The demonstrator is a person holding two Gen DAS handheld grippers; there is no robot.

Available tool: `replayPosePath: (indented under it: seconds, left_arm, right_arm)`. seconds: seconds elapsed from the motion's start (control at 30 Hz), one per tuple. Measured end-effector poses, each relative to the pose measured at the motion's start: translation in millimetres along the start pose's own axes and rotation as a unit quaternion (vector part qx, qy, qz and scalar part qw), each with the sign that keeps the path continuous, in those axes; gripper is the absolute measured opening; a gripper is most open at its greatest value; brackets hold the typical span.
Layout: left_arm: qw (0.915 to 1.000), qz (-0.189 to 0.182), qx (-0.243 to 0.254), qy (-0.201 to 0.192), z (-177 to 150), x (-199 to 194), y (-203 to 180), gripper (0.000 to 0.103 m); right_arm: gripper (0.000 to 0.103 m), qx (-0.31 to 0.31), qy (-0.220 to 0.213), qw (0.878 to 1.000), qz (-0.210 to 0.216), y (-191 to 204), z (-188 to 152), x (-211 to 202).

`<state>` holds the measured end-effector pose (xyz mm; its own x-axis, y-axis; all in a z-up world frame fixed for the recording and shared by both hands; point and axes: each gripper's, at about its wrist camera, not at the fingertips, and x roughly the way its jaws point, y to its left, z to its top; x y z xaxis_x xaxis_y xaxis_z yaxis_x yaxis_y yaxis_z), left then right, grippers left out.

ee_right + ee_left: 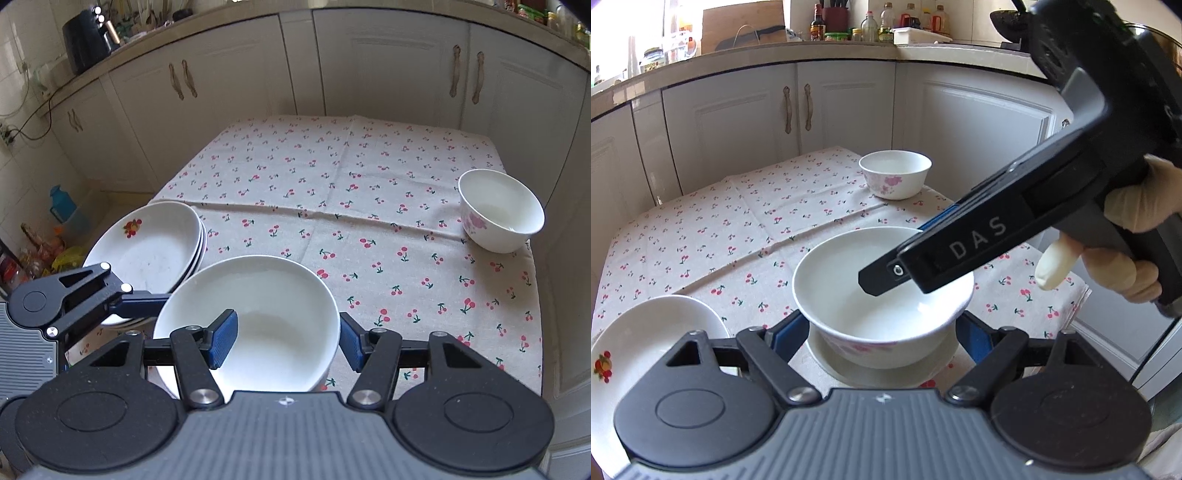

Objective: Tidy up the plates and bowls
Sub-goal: 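Lower the held bowl into the other bowl and open the right gripper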

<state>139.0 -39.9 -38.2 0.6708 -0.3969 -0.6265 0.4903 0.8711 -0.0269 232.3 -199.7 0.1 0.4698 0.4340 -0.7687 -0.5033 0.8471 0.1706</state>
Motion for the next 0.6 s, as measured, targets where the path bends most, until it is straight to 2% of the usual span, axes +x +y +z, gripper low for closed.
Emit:
replayPosePath:
  seconds: [0.37, 0.6]
  left_arm:
    - [0.9999, -0.003, -0.011, 0.009, -6, 4, 3, 0.086]
    - [0.9998, -0.003, -0.012, 0.014, -7, 4, 2, 0.086]
  right_arm:
    - [0.066, 0.042, -0.033, 0.999, 0.006, -1, -10, 2]
    - [0.066, 0.053, -0.038, 0.998, 0.005, -2, -14, 4]
